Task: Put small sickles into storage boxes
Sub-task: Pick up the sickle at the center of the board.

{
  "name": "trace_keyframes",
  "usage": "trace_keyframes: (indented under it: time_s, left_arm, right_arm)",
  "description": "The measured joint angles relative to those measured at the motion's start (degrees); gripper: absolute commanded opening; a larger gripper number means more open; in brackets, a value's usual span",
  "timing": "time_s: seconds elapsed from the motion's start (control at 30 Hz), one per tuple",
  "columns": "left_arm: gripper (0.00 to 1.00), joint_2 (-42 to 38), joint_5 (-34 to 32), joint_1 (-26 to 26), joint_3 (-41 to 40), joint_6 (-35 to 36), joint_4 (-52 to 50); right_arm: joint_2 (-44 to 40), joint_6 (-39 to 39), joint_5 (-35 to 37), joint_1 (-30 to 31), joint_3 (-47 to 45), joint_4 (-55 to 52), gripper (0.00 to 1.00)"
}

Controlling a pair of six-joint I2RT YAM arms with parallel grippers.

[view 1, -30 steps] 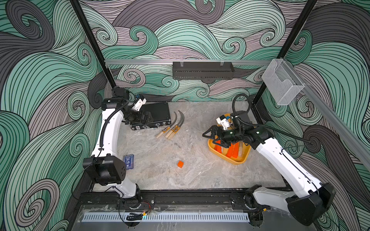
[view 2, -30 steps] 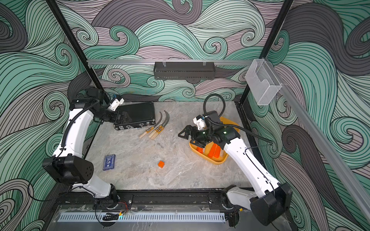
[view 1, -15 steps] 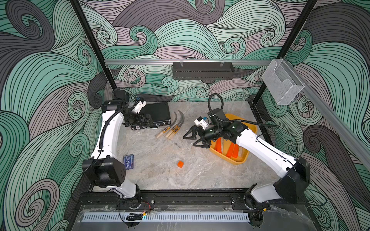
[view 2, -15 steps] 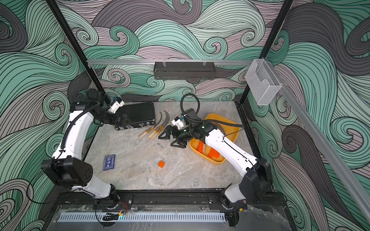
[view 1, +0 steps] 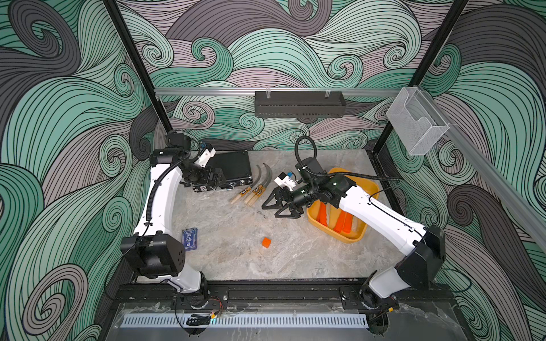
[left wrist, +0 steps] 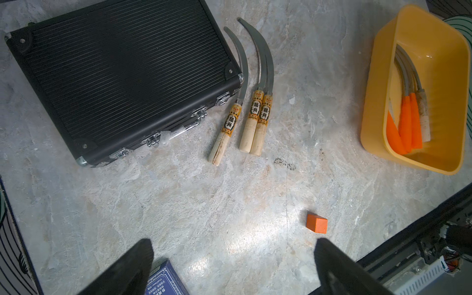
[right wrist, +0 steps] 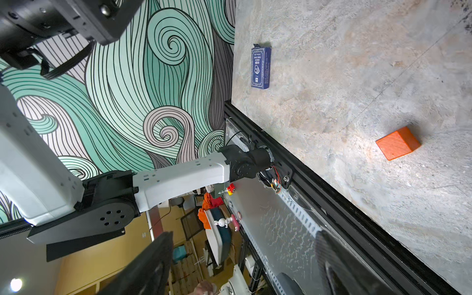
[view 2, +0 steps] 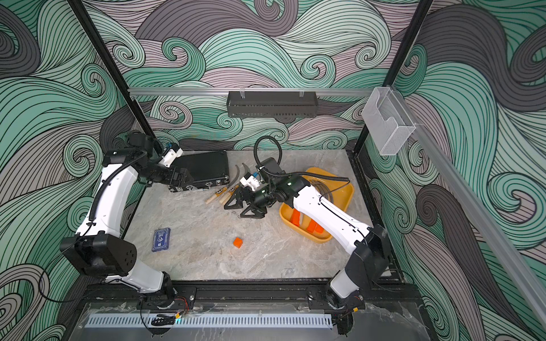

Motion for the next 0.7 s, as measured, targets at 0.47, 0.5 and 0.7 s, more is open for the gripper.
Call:
trace_keyframes:
  time_s: [0.47,0.5,0.7]
  left_arm:
    - [0.99,-3.6,-2.0,0.0,-1.6,-3.7,0.3]
    - [0.99,-3.7,-2.3,0.0,-1.8,-4.2,0.2]
    - [0.99,-5.1,-3.1,0.6,-3.6,-6.5,0.0]
  right_arm:
    - [13.3,-15.6,2.4,2.1,15.7,-19.2,0.46]
    - [13.6,-16.2,3.5,2.0,16.3,-19.9,0.47]
    - [17.3,-17.6,12.7,1.4,23.9,-25.1,0.49]
